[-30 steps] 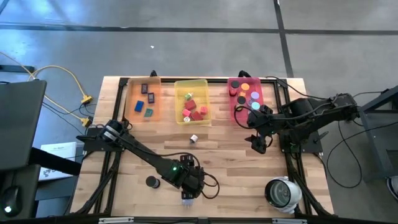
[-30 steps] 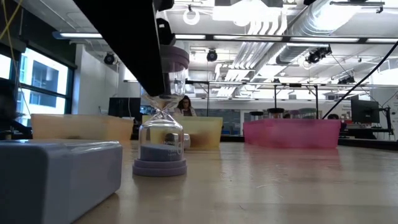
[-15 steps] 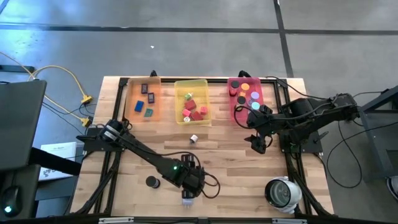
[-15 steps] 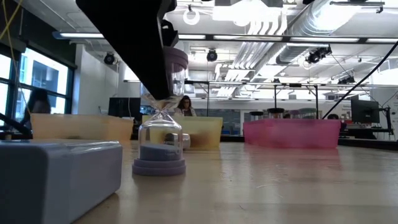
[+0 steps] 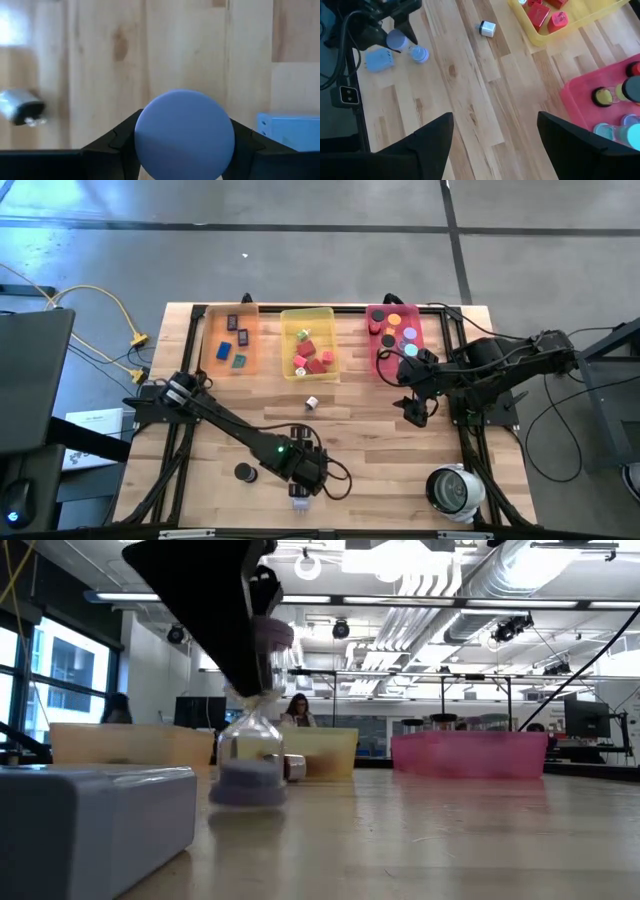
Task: Pick & Place Office items
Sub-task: Put the purple sand timer into the pink bin
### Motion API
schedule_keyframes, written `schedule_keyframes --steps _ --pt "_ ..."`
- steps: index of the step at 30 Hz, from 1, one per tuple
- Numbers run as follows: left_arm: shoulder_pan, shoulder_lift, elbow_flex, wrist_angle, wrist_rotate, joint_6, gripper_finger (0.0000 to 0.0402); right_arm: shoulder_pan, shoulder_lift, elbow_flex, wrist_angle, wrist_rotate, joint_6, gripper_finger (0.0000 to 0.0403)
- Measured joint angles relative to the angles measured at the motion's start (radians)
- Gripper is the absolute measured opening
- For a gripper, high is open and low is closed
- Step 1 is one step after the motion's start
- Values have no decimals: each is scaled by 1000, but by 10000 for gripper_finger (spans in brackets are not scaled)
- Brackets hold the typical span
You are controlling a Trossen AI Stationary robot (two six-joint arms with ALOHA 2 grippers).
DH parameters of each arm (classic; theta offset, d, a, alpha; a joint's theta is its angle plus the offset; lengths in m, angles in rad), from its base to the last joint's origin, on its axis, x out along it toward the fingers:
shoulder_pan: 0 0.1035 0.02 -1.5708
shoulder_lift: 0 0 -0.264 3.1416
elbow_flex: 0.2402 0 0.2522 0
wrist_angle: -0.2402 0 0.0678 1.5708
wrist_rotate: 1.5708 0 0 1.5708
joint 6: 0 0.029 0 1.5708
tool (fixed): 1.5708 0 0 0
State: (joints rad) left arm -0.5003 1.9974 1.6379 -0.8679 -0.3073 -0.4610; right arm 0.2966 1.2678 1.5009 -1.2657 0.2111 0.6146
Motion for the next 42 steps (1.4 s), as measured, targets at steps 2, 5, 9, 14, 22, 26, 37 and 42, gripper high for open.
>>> schedule_keyframes --steps 2,5,9,14,22,26,37,42 --pt "0 -20 0 -17 -24 0 183 0 0 0 1 0 14 278" --pt "9 -60 0 -47 -48 0 183 0 0 0 15 0 17 278" --pt "32 -149 0 -48 -106 -1 183 16 0 0 68 1 43 278" --pt "50 -292 2 -8 -251 35 183 78 0 0 204 46 55 278" --pt "40 -488 2 172 -437 199 183 145 0 0 448 117 125 278" --pt "39 -539 3 362 -453 338 183 151 0 0 636 161 114 278" --pt "22 -594 3 585 -456 703 183 99 0 0 921 190 233 278" --pt "-9 -617 3 618 -451 778 183 67 2 0 878 224 280 278"
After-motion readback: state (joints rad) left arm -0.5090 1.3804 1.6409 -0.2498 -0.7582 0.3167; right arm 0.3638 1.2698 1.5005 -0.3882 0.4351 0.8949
